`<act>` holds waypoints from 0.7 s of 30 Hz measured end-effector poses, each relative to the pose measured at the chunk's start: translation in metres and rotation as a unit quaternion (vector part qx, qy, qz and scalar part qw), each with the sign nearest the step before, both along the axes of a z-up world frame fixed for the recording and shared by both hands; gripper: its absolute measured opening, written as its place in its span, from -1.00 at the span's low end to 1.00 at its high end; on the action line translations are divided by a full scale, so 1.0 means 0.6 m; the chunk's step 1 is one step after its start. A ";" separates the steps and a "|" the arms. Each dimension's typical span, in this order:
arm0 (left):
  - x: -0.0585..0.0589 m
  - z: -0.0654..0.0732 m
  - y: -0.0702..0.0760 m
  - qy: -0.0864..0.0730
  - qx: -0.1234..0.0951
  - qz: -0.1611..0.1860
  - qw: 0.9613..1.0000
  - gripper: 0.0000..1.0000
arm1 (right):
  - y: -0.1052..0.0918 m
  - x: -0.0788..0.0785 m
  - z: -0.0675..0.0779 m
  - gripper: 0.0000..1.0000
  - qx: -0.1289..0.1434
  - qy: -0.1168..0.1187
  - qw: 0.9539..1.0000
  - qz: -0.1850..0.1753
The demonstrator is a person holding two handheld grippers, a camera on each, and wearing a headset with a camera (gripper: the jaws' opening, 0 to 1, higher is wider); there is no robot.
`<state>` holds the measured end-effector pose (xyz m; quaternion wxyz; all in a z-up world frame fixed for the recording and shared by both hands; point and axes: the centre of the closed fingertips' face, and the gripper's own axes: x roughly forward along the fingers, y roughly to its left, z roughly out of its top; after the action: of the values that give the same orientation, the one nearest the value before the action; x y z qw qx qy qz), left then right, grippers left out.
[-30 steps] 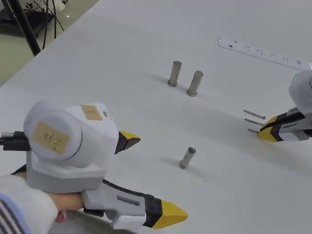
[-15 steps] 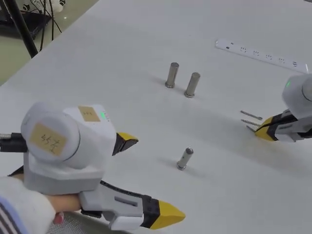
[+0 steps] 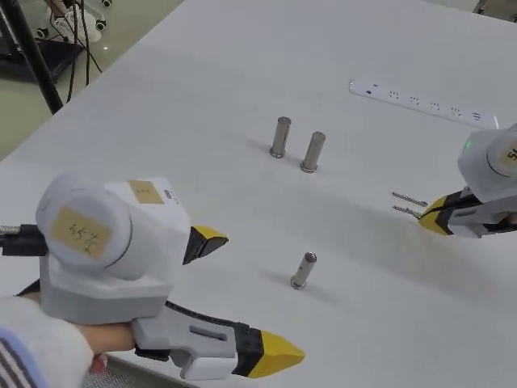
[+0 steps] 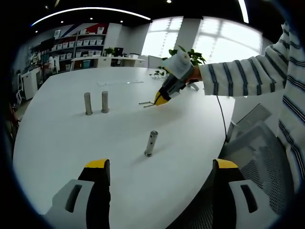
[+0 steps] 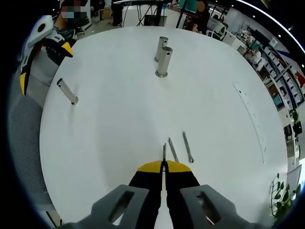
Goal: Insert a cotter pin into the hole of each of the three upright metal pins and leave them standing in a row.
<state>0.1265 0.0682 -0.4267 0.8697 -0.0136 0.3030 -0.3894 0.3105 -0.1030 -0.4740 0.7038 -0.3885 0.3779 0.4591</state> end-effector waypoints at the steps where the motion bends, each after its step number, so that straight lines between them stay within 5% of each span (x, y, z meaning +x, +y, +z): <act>1: 0.000 0.001 -0.001 0.000 -0.001 -0.001 1.000 0.73 | 0.001 -0.001 0.002 -1.00 0.001 -0.002 1.000 0.000; 21: 0.019 0.023 -0.027 -0.009 -0.011 -0.026 1.000 0.56 | 0.040 -0.084 0.095 -1.00 0.082 -0.072 0.994 0.028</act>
<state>0.1376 0.0522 -0.4127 0.8616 -0.0121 0.2912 -0.4156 0.2598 -0.0792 -0.4170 0.7457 -0.3719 0.2760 0.4790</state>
